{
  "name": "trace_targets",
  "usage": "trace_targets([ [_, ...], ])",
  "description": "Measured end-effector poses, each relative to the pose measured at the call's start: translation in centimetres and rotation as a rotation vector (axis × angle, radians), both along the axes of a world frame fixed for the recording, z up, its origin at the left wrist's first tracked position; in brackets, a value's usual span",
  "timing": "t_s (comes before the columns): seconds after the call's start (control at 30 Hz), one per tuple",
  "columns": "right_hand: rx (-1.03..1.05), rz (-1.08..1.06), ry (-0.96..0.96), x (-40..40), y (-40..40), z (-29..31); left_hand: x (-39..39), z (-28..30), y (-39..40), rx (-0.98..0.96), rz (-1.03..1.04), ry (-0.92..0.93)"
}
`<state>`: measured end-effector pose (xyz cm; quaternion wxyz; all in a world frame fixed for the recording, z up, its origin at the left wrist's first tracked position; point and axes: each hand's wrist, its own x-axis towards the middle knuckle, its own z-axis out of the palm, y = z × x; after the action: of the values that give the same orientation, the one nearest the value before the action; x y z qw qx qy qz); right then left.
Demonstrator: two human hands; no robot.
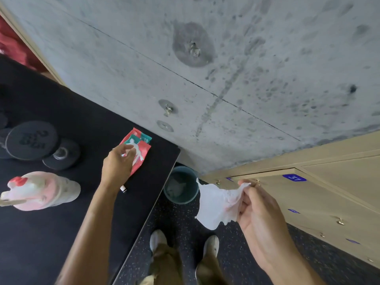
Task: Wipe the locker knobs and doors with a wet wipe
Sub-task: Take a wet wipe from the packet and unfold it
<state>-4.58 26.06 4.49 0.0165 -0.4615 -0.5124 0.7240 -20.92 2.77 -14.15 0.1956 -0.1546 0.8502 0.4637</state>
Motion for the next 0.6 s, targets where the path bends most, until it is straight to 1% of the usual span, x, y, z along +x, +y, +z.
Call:
trace_targets([
  [0.1, -0.015, -0.006, -0.018, -0.3, 0.0, -0.8, 0.5, -2.4, -0.4, -0.089, -0.082, -0.073],
  [0.23, -0.034, 0.005, -0.01, -1.0, -0.1, -1.6, 2.2, -4.0, -1.3, -0.149, -0.069, -0.118],
  [0.4, -0.039, 0.041, 0.008, -1.3, 0.1, -1.5, 3.8, -3.8, -2.2, -0.167, -0.066, -0.139],
  [0.6, -0.009, 0.064, 0.0, -0.6, 0.6, -0.9, 5.1, -1.8, -1.6, -0.169, -0.069, -0.097],
])
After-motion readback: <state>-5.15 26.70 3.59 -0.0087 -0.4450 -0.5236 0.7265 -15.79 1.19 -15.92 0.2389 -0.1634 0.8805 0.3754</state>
